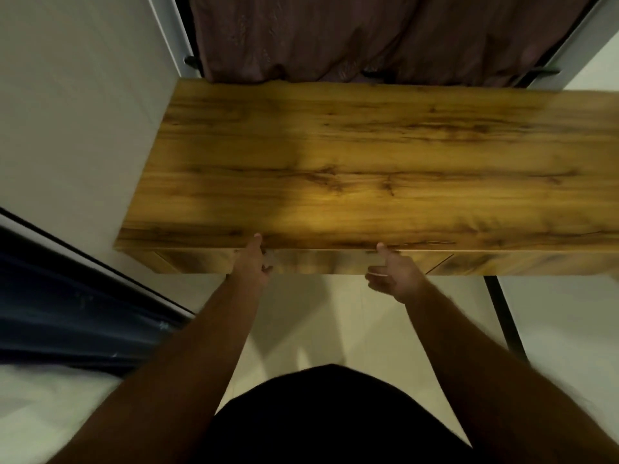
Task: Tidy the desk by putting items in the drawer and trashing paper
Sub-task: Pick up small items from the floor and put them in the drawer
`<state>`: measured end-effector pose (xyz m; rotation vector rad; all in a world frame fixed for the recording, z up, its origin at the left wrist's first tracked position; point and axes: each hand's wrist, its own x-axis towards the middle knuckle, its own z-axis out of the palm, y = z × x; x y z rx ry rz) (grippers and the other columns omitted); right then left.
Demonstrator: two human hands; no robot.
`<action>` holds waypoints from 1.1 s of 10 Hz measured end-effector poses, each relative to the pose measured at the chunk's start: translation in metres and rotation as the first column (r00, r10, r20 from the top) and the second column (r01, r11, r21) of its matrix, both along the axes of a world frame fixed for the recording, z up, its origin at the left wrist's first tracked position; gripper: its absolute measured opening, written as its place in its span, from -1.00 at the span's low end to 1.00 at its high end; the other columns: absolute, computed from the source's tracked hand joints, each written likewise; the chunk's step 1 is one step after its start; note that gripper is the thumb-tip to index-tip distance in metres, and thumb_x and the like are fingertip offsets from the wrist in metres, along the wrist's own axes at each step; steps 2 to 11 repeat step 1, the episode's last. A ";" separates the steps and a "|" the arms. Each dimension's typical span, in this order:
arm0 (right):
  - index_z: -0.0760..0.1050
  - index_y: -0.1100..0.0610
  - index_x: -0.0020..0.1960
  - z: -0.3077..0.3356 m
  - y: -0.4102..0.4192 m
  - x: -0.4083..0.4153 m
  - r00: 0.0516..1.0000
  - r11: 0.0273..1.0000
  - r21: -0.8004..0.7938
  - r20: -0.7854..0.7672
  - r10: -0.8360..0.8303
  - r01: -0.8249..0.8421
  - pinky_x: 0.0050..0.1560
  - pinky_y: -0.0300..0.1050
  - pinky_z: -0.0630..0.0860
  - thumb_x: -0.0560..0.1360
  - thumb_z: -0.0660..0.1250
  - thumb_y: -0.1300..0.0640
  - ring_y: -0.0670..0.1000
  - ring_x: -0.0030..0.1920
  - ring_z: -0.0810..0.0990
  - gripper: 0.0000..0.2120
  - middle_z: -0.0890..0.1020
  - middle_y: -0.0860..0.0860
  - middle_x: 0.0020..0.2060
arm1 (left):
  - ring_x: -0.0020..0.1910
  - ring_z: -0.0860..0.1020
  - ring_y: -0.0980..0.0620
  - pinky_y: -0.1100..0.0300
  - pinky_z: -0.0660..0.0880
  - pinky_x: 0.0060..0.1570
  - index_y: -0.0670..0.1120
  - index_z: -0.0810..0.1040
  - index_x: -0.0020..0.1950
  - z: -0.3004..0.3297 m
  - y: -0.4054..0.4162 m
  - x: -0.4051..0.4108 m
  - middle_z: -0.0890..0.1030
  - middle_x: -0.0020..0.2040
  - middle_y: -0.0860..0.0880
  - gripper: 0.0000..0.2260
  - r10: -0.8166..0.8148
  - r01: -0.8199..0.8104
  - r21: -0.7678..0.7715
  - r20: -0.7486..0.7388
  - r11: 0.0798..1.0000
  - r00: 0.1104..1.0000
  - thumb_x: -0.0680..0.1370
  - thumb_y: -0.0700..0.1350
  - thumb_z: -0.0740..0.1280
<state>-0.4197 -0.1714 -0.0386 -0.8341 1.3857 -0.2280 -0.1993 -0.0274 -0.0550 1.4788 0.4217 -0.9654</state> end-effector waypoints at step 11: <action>0.47 0.14 0.23 0.015 0.012 -0.005 0.971 0.970 -0.056 0.006 0.239 -0.238 0.00 0.07 0.59 0.55 0.30 -0.11 0.16 -0.02 0.67 -0.62 0.64 0.15 0.05 | -0.08 0.51 -0.07 0.10 0.53 -0.20 -0.21 0.40 0.39 0.018 0.006 -0.038 0.49 0.19 -0.31 -0.49 -0.232 0.232 0.004 0.048 0.973 0.971 0.56 0.08 0.33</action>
